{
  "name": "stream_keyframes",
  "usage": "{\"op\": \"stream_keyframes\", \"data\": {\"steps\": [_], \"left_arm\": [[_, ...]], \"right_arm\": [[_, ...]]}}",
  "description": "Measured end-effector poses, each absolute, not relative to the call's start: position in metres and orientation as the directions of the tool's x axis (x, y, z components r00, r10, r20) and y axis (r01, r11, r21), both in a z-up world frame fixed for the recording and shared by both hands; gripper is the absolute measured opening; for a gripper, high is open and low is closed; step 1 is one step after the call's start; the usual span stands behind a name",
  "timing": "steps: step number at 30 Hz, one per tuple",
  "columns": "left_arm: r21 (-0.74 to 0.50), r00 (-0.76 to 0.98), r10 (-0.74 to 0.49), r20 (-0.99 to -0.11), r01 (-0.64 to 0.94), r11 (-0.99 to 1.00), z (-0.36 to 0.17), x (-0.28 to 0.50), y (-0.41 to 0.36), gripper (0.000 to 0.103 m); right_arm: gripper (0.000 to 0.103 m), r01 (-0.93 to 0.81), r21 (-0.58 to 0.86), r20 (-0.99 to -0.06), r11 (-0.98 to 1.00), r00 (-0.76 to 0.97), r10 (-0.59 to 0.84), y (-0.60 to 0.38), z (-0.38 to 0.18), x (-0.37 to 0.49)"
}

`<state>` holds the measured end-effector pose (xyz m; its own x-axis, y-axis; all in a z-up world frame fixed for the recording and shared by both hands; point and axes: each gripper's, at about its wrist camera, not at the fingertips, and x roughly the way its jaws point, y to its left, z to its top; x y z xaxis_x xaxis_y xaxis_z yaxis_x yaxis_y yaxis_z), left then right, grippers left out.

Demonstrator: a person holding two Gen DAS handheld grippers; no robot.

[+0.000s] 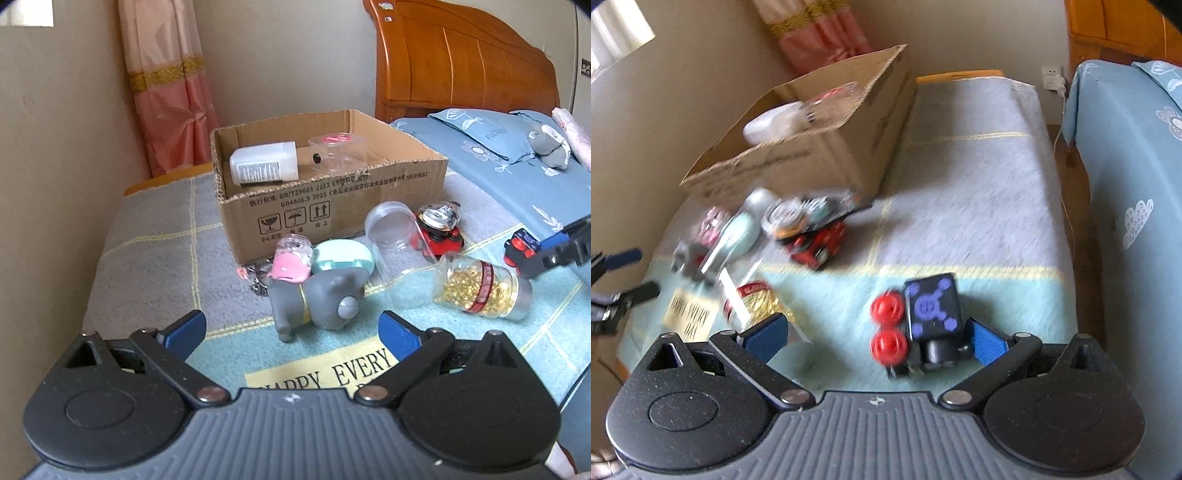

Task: Organize rigid objects
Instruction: 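Grasp the gray elephant toy with the left tool while the right tool grasps the black red-button block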

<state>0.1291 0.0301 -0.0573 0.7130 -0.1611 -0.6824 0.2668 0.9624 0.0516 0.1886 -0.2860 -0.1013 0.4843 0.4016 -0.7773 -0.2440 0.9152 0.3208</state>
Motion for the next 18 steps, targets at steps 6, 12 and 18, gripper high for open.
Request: {"op": "stream_keyframes", "data": {"steps": [6,12,18], "left_arm": [[0.025,0.682,-0.182,-0.709,0.283,0.959,-0.064,0.133,0.027,0.099],[-0.011,0.636,-0.179,-0.751,0.259,0.966,-0.085,0.147,0.022,0.099],[-0.065,0.605,-0.171,-0.778,0.192,0.979,-0.103,0.162,0.023,0.101]], "right_arm": [[0.103,-0.196,0.173,-0.789,0.965,0.56,0.255,-0.281,-0.097,0.165],[0.103,-0.237,0.009,-0.797,0.972,0.585,0.15,-0.26,-0.113,0.145],[0.103,-0.268,-0.018,-0.768,0.963,0.621,0.158,-0.254,-0.118,0.138]]}}
